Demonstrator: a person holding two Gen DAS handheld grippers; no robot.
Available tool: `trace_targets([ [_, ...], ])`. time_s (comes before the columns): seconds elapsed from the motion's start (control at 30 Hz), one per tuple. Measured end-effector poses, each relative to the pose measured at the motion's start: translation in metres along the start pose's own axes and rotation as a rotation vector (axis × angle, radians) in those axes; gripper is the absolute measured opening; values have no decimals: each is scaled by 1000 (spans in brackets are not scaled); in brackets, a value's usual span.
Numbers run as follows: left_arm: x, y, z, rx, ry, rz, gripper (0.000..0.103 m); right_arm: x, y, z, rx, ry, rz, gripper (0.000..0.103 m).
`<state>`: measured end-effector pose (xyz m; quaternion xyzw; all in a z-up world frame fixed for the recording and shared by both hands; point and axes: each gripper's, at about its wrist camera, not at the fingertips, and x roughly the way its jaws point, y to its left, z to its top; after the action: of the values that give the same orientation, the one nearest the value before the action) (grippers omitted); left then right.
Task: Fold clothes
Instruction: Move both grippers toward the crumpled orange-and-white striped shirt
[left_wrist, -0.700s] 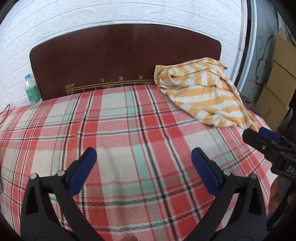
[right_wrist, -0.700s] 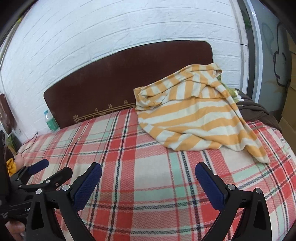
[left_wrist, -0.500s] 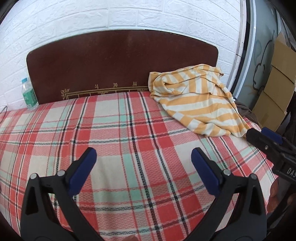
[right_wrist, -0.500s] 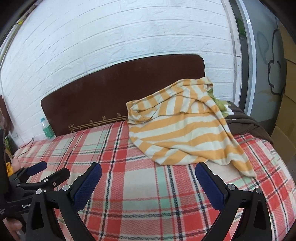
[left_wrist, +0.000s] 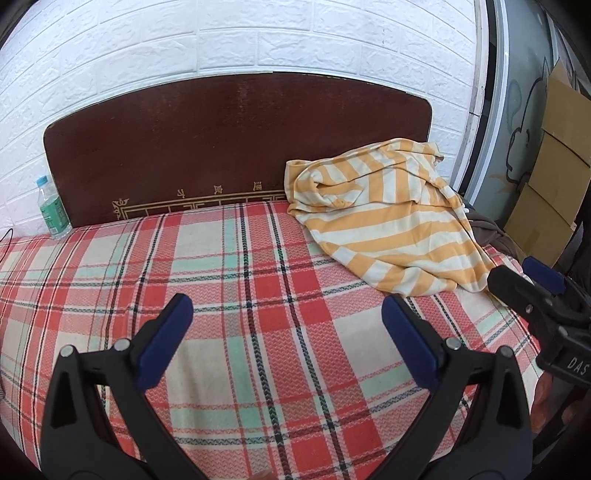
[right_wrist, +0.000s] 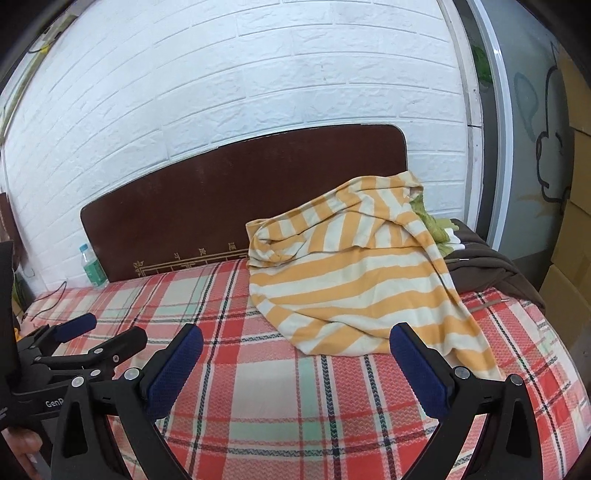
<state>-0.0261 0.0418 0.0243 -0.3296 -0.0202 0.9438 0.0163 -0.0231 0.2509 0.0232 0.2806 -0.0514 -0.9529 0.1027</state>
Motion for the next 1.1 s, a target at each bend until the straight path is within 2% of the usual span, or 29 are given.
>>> trace_targets([
  [1.1, 38, -21, 7, 4, 42, -18, 102, 29, -19, 6, -25, 37, -56, 103],
])
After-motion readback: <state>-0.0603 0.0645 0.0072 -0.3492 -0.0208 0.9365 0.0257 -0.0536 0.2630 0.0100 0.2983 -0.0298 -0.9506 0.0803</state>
